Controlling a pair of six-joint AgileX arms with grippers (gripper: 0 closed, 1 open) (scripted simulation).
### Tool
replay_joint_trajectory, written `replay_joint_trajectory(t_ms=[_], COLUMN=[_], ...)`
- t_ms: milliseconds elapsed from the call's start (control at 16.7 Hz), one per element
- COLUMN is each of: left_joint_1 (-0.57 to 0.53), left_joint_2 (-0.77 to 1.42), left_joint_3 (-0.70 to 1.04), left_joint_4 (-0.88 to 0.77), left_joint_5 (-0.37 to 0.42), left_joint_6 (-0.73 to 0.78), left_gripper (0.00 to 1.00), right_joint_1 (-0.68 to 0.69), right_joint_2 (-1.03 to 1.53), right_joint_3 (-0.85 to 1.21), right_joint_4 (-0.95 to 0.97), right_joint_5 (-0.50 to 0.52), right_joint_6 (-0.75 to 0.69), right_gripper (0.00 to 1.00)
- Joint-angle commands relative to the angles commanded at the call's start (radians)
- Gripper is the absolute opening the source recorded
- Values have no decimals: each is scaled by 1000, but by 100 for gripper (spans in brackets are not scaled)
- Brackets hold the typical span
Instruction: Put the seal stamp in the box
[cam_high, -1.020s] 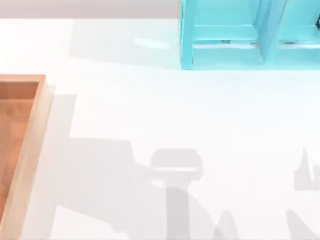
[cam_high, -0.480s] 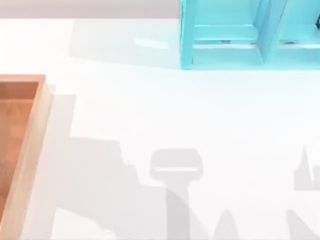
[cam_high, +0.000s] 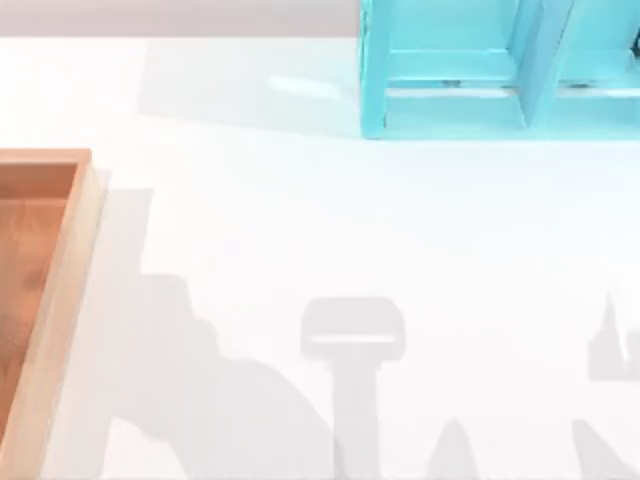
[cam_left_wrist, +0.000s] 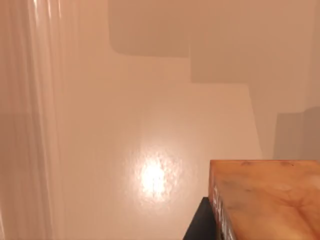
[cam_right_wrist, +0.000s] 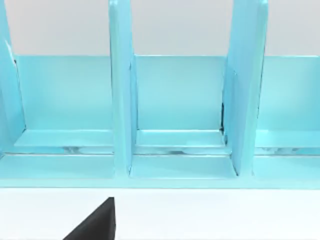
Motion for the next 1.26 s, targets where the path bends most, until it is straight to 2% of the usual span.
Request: replay_joint_trajectory(t_ms=[120,900,1260], left_joint_1=[0,0,0], left_joint_2=[0,0,0], left_joint_3=[0,0,0], left_joint_4=[0,0,0], left_joint_5=[0,0,0], left_joint_6=[0,0,0], left_gripper=[0,98,100], right_joint_1=[0,0,0], right_joint_2=[0,0,0], right_joint_3=[0,0,0], right_joint_4=[0,0,0], right_joint_5=[0,0,0], right_joint_6=[0,0,0], right_gripper=[100,100,100])
